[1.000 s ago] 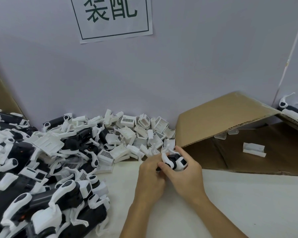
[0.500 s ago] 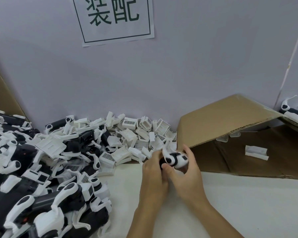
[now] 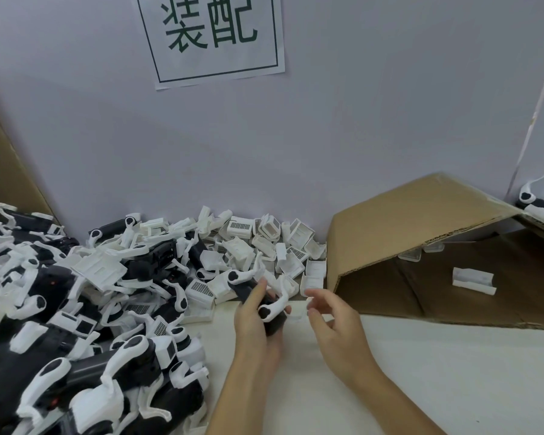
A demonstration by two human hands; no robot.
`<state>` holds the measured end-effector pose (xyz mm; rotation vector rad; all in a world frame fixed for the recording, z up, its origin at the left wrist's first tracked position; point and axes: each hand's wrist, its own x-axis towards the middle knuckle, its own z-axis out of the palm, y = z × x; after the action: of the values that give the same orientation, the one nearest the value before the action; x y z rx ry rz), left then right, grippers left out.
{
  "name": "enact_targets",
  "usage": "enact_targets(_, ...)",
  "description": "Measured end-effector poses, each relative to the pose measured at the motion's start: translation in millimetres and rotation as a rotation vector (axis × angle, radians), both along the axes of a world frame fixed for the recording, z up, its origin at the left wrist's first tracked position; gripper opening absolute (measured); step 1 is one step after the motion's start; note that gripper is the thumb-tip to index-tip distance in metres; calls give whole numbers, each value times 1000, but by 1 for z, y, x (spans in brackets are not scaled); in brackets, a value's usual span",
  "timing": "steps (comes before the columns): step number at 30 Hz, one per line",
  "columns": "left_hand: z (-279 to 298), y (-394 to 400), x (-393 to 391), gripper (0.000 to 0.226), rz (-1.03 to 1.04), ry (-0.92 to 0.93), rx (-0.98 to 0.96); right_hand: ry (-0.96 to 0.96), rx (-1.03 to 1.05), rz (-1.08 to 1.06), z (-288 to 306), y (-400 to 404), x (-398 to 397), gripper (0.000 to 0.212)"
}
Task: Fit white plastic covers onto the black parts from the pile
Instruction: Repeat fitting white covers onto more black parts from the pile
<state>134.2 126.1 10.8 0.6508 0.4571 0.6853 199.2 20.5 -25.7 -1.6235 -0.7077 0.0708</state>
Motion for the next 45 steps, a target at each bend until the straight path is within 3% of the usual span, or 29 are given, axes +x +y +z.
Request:
enact_targets(5, -4, -1, 5, 32, -79, -10, 35, 33, -42, 27, -2, 0, 0, 37)
enact_targets(9, -8, -3, 9, 18, -43, 51, 140, 78, -10, 88, 4, -1, 0, 37)
enact_targets(13, -9, -5, 10, 19, -16, 76, 180, 158, 53, 191, 11, -5, -3, 33)
enact_targets(20, -11, -9, 8, 17, -54, 39, 298, 132, -16, 163, 11, -3, -1, 25)
enact_targets(32, -13, -8, 10, 17, -13, 67, 272, 182, -79, 248, 10, -4, -1, 41)
enact_targets(41, -13, -10, 9, 17, -38, 18, 331, 90, -67, 215, 8, -6, -1, 32)
enact_targets(45, -12, -11, 9, 16, -36, 17, 333, 134, -75, 223, 13, -5, -2, 23)
